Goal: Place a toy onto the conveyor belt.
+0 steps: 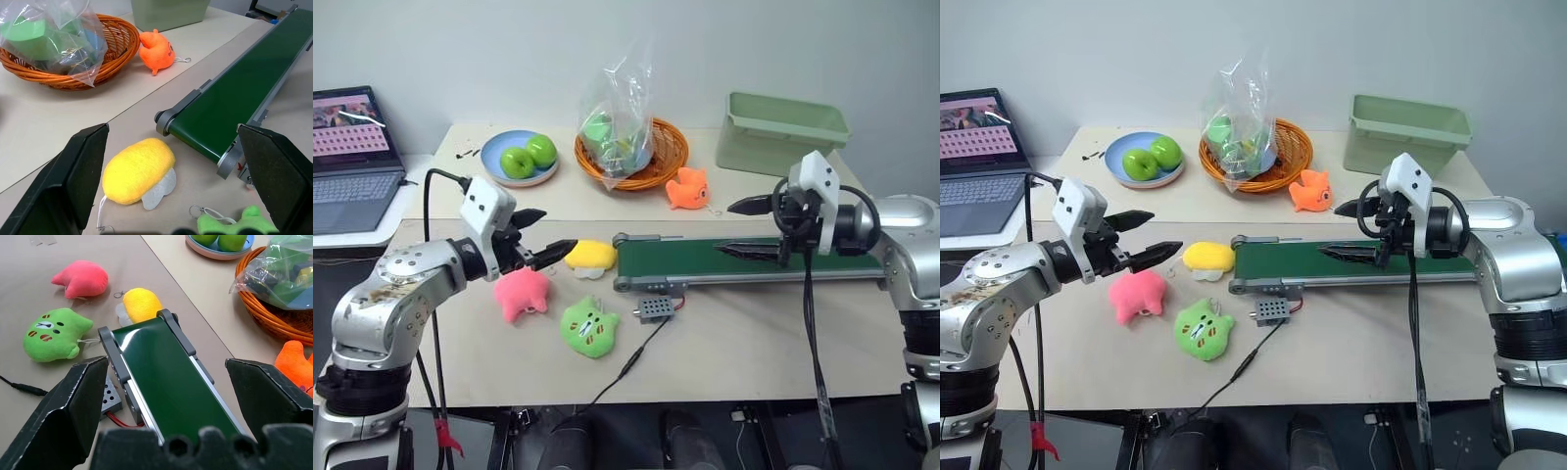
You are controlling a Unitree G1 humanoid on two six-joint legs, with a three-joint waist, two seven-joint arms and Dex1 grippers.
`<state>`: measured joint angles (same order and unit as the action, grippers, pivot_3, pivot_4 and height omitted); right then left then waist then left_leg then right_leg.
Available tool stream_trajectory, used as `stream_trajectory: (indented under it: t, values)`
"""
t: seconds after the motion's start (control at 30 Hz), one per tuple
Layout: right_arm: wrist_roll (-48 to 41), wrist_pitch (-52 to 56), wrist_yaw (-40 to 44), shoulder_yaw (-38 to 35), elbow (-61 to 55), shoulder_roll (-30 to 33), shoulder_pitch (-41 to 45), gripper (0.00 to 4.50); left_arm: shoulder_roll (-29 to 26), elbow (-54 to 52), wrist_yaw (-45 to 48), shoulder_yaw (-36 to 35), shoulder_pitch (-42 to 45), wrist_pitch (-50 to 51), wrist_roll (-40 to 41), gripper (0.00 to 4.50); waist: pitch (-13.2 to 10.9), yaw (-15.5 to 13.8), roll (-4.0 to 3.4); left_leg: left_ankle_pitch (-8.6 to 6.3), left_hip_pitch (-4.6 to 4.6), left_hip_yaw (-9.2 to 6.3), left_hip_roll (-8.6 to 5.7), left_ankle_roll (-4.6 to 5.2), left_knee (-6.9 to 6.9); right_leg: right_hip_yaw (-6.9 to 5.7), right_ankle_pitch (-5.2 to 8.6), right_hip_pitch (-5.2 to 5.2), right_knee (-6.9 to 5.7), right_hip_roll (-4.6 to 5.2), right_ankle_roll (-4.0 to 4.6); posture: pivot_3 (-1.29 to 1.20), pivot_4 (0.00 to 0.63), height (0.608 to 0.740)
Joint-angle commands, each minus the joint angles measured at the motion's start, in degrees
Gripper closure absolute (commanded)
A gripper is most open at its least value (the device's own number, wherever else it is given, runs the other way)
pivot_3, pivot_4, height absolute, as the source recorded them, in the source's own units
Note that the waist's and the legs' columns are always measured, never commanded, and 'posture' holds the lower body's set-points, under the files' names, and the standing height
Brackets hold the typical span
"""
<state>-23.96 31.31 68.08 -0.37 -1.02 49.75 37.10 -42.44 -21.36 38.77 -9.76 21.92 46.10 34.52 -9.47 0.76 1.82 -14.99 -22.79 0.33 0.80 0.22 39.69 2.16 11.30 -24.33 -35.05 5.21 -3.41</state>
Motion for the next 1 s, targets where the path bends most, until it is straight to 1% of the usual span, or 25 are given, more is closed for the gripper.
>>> stream_trajectory:
  t: [0.03,0.27,0.33,0.43,0.53,0.63,0.77,0.87,0.9,0.93,1.0]
  values:
    - [-1.12,-0.73,-0.43,-1.99,-1.55,-0.09,0.65,0.0,-0.67,0.11,0.94,0.11,1.02,-1.35,-0.18,0.02,0.0,0.02,0.0,0.0,0.0,0.0,0.0,0.0,0.0,0.0,0.0,0.0,0.0,0.0,0.0,0.0,0.15,0.74]
    - [-0.79,-1.1,-0.59,-1.76,-1.23,-0.53,1.02,0.0,1.13,1.75,0.21,-4.98,3.6,2.21,6.18,0.02,0.0,-0.01,0.0,0.0,-0.02,0.0,-0.01,0.0,0.0,0.0,0.0,0.0,0.01,0.01,0.0,0.0,0.15,0.74]
    - [-0.74,-1.21,-0.55,-1.68,-1.09,-0.63,1.14,0.0,0.19,1.39,0.38,-4.96,3.35,1.79,5.51,0.02,0.0,-0.01,0.0,0.0,-0.02,-0.01,0.0,0.0,0.0,-0.01,0.0,0.0,0.01,0.01,0.0,0.0,0.15,0.74]
    - [-0.54,-1.5,-0.51,-1.42,-0.64,-0.93,1.43,0.0,-1.83,1.48,0.79,-3.75,1.59,-1.32,1.61,0.02,0.0,0.02,0.0,0.0,-0.02,-0.01,0.0,0.0,0.0,-0.01,0.0,-0.01,0.0,0.0,0.0,0.0,0.15,0.74]
    - [-0.04,-2.14,-0.45,-0.73,0.15,-1.61,1.9,0.0,-2.38,3.02,-0.03,-3.35,0.74,-4.49,-1.85,0.02,0.0,0.11,0.0,0.0,0.02,0.01,0.0,0.0,0.0,0.01,0.0,0.0,0.0,0.0,0.0,0.0,0.15,0.74]
    - [0.39,-2.61,-0.37,-0.28,1.02,-2.16,2.68,0.0,0.41,4.92,-2.31,-7.22,2.61,-0.02,3.11,0.02,-0.01,0.04,-0.01,0.0,0.02,0.01,0.0,0.0,0.0,0.0,0.0,0.0,-0.01,-0.01,0.0,0.0,0.15,0.74]
    - [0.81,-3.17,-0.17,0.07,1.7,-2.43,3.07,0.0,4.7,7.72,-7.92,-14.95,3.84,11.31,14.52,0.02,-0.01,0.02,0.0,0.0,-0.01,-0.02,0.0,0.0,0.0,-0.01,0.0,-0.01,-0.01,0.01,0.0,0.0,0.15,0.74]
    - [1.06,-3.44,-0.04,0.13,1.93,-2.33,2.96,0.0,9.18,15.71,-15.8,-25.36,0.91,21.75,24.09,0.02,-0.01,0.04,-0.01,-0.01,-0.01,-0.06,-0.01,0.02,0.0,-0.01,0.0,-0.02,-0.06,0.04,-0.01,0.0,0.15,0.74]
    - [1.08,-3.5,0.04,0.12,1.94,-2.26,2.91,0.0,11.04,20.08,-20.02,-30.33,0.33,23.81,27.97,0.02,0.0,0.18,-0.02,-0.01,-0.01,-0.08,-0.01,0.02,-0.01,-0.02,-0.01,0.0,-0.05,0.03,-0.01,0.0,0.15,0.74]
    - [1.05,-3.5,0.13,0.1,1.96,-2.21,2.88,0.0,12.2,22.87,-22.88,-33.89,-0.31,24.7,30.01,0.02,0.0,0.37,-0.02,-0.02,0.05,-0.14,0.01,0.03,0.0,0.01,0.0,-0.01,-0.06,0.04,-0.01,0.0,0.15,0.74]
    - [0.92,-3.47,0.56,0.02,2.0,-2.11,2.86,0.0,12.81,26.41,-24.59,-38.64,-2.59,26.09,33.9,0.02,0.0,0.72,-0.02,-0.02,0.1,-0.18,0.02,0.04,0.0,0.03,0.0,-0.02,-0.08,0.02,-0.01,0.0,0.15,0.74]
